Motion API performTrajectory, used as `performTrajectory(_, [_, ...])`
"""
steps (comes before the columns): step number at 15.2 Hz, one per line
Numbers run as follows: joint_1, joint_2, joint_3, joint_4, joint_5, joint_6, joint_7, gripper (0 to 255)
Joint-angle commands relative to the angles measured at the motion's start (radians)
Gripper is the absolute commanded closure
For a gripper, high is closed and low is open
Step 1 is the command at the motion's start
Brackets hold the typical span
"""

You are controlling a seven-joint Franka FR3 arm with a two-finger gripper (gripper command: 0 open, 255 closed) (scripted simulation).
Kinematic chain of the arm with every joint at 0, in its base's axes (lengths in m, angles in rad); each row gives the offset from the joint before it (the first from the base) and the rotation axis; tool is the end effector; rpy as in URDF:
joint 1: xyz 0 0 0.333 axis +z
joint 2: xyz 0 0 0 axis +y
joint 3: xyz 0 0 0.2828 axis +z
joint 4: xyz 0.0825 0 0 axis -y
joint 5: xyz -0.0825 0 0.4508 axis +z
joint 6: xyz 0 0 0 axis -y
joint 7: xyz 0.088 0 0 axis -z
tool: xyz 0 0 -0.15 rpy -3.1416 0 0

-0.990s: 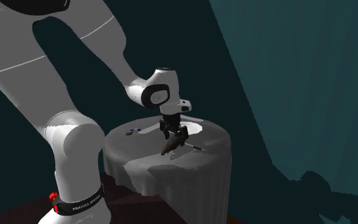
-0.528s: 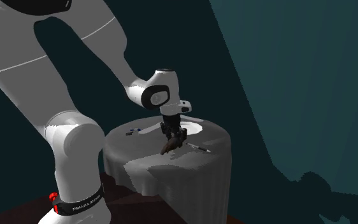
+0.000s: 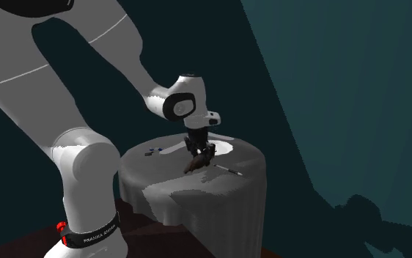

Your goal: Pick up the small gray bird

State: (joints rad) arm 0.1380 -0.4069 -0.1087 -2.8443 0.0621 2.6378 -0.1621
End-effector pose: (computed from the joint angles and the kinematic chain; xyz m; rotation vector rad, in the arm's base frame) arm 0.4339 0.0218 0.2049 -3.0524 -0.2209 -0.3095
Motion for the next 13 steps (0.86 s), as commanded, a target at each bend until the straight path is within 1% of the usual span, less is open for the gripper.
performTrajectory(1, [-0.005,-0.030,0.004,0.007,-0.006,-0.038,0.006,255])
performTrajectory(11, [-0.020,-0.143,0.019,0.075,-0.024,-0.218,0.028,255])
performTrajectory(13, [-0.020,-0.145,0.019,0.077,-0.024,-0.221,0.028,255])
